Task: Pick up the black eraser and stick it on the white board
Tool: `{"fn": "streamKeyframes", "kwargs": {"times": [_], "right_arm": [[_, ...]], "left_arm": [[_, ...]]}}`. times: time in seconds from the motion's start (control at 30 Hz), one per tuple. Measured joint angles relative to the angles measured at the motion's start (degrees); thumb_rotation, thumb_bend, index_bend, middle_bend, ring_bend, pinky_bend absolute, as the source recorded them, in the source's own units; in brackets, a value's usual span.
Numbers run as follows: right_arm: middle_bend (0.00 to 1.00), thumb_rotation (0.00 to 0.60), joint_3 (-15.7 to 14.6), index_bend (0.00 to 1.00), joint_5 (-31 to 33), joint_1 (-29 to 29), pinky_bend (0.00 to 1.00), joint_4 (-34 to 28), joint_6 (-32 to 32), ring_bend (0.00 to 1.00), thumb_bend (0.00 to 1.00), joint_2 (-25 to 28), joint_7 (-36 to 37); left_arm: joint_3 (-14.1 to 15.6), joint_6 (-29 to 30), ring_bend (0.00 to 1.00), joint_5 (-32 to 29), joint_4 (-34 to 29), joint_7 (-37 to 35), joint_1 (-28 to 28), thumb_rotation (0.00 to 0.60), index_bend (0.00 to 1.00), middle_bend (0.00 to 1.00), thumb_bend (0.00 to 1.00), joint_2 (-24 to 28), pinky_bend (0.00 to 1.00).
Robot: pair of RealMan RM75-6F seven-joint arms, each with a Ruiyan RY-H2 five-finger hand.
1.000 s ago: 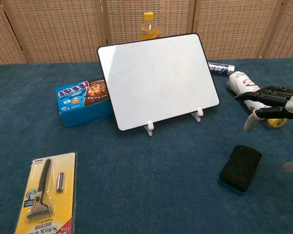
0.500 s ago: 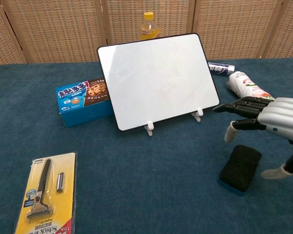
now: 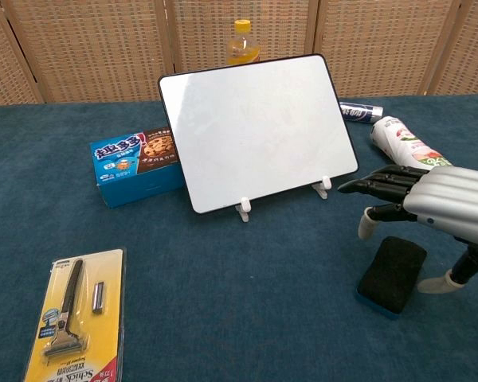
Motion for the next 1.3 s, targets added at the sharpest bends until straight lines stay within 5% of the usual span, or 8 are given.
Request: {"fn": "streamKeyframes", "kwargs": {"times": [1.3], "right_arm": [[0.03, 0.6, -0.7, 0.33, 4.3, 1.8, 0.02, -0.2, -3.7, 0.0, 0.1, -1.5, -6.7]], "left_arm": [[0.3, -0.1, 0.0, 0.4, 0.0, -0.1, -0.1, 0.6, 0.0, 0.0, 0.12, 0.0, 0.0]]}}
